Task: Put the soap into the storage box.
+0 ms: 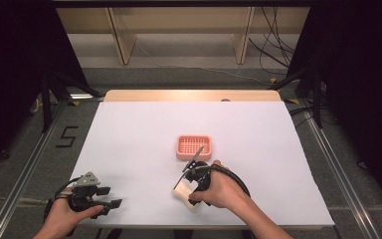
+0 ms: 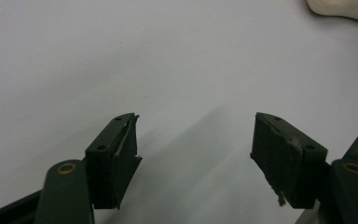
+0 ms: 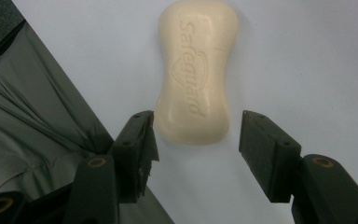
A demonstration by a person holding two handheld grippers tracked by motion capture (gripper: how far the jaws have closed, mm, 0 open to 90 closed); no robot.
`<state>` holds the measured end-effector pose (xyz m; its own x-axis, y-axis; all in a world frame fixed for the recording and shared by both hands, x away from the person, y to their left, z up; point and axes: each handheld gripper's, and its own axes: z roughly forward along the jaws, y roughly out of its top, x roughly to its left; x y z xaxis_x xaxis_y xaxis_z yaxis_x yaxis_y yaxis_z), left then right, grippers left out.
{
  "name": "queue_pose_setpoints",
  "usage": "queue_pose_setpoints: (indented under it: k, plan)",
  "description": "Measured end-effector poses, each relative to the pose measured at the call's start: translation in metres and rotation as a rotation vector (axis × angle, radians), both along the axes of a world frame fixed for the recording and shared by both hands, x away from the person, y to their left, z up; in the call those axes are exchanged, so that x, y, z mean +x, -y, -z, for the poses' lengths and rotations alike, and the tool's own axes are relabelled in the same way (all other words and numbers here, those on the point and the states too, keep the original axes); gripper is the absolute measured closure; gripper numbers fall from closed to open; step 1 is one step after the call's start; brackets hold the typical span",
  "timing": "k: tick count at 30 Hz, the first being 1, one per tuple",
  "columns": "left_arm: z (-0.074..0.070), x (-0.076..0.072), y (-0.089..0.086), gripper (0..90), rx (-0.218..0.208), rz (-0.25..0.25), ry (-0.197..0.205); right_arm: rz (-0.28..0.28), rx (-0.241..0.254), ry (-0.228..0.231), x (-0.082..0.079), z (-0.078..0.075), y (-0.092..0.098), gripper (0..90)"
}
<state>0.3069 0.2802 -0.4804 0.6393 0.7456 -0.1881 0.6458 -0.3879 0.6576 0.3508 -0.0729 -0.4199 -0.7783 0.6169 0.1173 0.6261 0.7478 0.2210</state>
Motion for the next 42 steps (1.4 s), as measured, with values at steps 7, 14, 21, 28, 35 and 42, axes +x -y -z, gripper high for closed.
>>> queue_pose_setpoints:
  k: [7, 14, 21, 28, 35, 42]
  plan:
    - [0.0, 0.0, 0.0, 30.7, 0.001, 0.0, 0.0, 0.002, -0.02, -0.015, 0.005, -0.001, -0.005, 44.4]
    - [0.0, 0.0, 0.0, 30.7, 0.0, 0.0, 0.0, -0.004, -0.027, -0.01, 0.012, 0.002, -0.008, 43.7]
    - [0.0, 0.0, 0.0, 30.7, 0.0, 0.0, 0.0, 0.004, -0.041, -0.033, 0.013, 0.003, -0.016, 42.8]
    - [0.0, 0.001, -0.001, 30.7, 0.013, -0.002, 0.0, -0.026, -0.044, -0.042, 0.017, 0.008, -0.023, 42.3]
    - [0.001, 0.0, -0.001, 30.7, 0.004, -0.006, 0.0, -0.002, -0.077, -0.069, 0.02, 0.012, -0.029, 41.3]
    - [0.001, 0.0, 0.0, 30.7, 0.013, -0.015, 0.006, -0.002, -0.088, -0.07, 0.023, 0.017, -0.034, 40.9]
